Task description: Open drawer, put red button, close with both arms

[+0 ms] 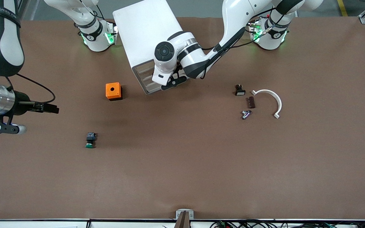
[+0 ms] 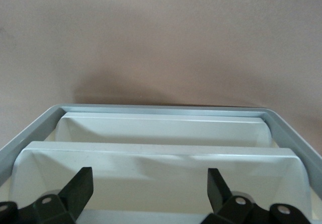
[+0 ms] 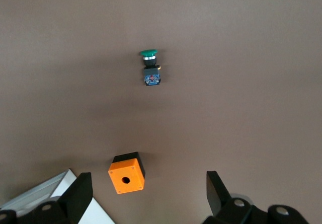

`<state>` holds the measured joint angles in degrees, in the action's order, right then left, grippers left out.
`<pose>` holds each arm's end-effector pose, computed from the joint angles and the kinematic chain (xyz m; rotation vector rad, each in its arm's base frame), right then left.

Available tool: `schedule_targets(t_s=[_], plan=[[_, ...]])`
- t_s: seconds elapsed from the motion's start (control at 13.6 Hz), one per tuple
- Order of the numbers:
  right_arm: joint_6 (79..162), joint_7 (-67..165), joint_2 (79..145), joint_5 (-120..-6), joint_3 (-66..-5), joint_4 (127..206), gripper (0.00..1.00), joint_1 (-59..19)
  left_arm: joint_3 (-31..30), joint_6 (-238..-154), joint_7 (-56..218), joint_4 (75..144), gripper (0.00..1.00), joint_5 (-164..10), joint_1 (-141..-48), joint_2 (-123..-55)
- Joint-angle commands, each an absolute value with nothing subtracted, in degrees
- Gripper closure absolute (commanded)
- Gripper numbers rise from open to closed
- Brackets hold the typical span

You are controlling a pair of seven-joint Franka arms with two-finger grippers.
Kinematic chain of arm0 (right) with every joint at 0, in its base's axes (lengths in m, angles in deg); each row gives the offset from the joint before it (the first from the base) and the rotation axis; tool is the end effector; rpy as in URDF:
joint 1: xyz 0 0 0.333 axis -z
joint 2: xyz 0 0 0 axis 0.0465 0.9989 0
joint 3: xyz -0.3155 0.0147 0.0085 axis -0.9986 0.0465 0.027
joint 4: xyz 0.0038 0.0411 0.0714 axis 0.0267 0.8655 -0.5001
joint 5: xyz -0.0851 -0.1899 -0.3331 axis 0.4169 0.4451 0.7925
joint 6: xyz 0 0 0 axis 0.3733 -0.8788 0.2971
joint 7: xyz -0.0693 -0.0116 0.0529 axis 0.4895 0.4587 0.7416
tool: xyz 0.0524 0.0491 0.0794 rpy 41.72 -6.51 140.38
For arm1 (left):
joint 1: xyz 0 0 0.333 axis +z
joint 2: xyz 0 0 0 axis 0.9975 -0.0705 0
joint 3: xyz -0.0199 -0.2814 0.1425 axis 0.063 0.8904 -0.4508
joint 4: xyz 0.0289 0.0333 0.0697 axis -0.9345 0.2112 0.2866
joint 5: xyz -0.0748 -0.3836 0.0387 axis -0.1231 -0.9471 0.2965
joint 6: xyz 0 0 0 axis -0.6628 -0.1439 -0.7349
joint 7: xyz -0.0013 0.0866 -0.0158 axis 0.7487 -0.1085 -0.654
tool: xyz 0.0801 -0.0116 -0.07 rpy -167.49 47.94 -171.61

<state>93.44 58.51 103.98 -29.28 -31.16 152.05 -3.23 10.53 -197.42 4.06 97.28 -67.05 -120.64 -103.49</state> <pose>0.6218 0.0014 0.5111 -3.0769 0.1429 0.3062 0.3567 -0.5982 0.2808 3.0212 0.6460 -0.5073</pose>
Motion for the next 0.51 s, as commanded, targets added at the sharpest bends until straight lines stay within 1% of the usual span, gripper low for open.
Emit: schedule_targets(t_s=[0.0, 0.22, 0.44], plan=[[94.2, 54.0, 102.8, -27.5, -29.9, 152.7, 0.0, -0.8, 11.1, -198.4, 3.6, 98.5, 0.0, -69.3, -120.3, -102.7], [94.1, 52.7, 100.9, -27.2, -29.9, 154.1, 0.0, -0.5, 10.3, -197.4, 3.7, 98.3, 0.0, -68.7, -118.7, -101.9], [94.3, 52.7, 97.1, -27.3, -29.8, 157.7, 0.0, -0.6, 7.4, -193.7, 3.9, 97.8, 0.0, -63.8, -112.7, -99.9]])
